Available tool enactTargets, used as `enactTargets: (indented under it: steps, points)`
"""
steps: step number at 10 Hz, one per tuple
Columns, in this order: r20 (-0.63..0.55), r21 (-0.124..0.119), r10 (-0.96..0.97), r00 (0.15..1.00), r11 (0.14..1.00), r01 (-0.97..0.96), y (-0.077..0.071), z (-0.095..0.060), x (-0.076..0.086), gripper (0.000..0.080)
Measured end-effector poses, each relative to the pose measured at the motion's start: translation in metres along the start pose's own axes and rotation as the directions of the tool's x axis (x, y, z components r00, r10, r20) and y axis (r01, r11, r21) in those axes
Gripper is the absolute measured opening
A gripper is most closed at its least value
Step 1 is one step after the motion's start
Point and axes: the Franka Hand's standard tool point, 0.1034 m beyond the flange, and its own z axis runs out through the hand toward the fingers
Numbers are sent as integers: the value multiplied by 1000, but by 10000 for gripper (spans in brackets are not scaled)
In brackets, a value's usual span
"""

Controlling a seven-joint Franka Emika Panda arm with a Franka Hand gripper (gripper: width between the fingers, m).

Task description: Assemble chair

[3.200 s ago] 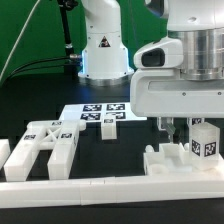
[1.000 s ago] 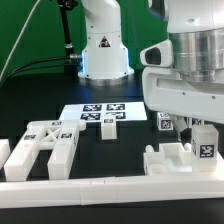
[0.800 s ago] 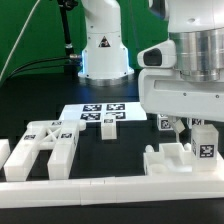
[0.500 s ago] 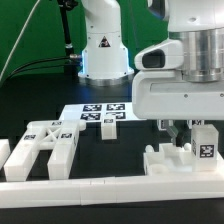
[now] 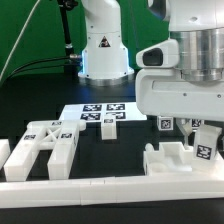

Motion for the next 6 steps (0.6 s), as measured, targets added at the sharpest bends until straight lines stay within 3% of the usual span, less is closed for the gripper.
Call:
enactTargets:
  steps: [3,6]
  points:
    - [22,0,321,947,947,-321,7,0,5,289]
    - [96,-14,752,653,657,-754,6,0,2,289]
